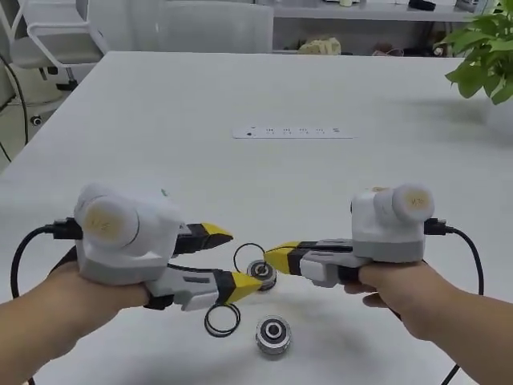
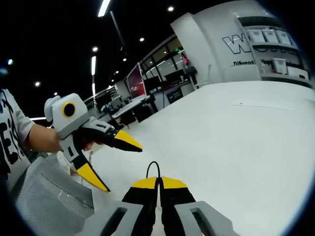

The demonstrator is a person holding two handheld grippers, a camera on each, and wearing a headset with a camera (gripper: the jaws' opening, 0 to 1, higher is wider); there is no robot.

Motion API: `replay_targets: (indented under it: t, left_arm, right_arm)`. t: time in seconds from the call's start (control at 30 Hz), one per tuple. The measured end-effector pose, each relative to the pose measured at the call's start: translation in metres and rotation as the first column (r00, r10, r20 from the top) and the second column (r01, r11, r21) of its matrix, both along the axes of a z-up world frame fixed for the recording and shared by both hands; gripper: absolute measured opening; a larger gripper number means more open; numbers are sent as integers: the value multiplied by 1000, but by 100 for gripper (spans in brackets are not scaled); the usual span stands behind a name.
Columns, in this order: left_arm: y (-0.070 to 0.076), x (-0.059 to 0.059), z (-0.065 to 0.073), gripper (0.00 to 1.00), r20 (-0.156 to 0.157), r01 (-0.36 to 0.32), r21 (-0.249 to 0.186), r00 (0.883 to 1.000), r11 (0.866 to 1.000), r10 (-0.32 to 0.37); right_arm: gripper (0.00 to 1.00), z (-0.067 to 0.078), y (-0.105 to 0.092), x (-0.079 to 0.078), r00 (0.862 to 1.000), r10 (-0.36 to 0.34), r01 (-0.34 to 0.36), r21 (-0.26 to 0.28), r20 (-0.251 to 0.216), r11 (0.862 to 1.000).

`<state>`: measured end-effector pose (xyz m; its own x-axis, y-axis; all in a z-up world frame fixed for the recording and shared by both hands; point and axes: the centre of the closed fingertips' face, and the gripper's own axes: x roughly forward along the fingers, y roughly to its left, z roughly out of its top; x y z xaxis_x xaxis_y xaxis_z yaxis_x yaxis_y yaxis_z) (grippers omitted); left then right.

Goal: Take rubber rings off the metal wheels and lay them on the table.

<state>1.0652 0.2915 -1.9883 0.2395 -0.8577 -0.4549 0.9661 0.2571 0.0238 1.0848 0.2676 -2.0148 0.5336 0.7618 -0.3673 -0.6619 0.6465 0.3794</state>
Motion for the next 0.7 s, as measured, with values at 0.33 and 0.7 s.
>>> replay_targets:
  t: [0.33, 0.7]
  left_arm:
    - [13, -7, 2, 51, 4, -18, -4, 1000, 1000, 18]
    - [33, -19, 0, 59, 8, -39, 7, 999, 999, 39]
  right_arm:
    - [0, 1, 8, -7, 1000, 20, -20, 11, -12, 1000]
    - [0, -4, 20, -17, 997, 60, -59, 15, -41, 998]
